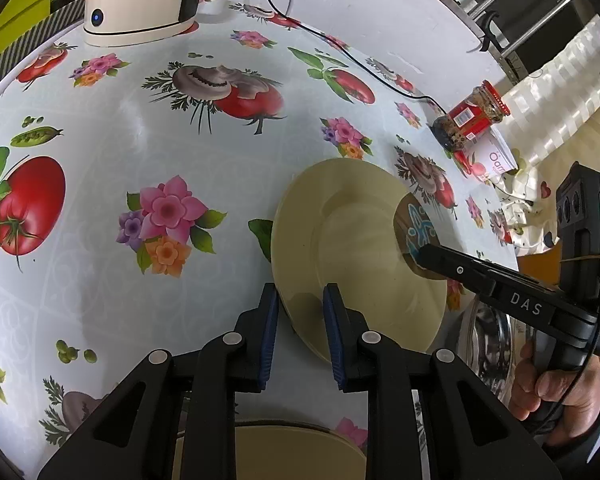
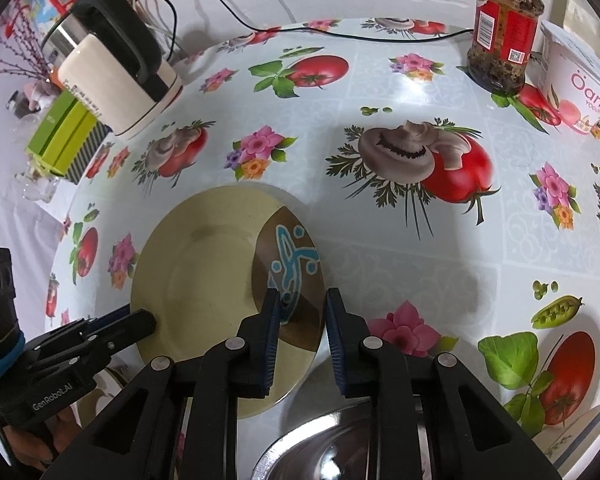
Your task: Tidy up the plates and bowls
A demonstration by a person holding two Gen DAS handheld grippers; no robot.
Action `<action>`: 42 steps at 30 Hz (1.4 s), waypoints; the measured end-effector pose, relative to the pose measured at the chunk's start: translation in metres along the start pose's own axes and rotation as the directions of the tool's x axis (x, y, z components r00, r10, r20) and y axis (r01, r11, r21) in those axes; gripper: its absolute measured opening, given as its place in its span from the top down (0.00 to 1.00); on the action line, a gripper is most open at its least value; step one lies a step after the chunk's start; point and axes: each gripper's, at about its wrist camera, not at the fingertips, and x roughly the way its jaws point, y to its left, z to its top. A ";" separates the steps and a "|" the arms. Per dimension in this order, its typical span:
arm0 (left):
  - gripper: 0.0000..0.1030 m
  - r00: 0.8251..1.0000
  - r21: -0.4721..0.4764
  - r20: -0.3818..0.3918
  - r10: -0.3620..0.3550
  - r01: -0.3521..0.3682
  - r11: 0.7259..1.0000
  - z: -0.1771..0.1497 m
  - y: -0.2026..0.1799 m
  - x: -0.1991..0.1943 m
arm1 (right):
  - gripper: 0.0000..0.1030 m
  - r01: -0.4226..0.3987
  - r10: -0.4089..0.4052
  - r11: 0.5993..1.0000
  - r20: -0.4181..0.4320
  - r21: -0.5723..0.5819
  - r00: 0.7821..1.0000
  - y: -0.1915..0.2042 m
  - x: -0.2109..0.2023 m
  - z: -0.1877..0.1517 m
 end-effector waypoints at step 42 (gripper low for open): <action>0.79 0.996 -0.006 0.085 0.030 -0.030 1.000 -0.025 0.009 -0.059 | 0.79 -0.036 0.038 0.998 0.039 -0.042 0.999 0.036 -0.028 -0.020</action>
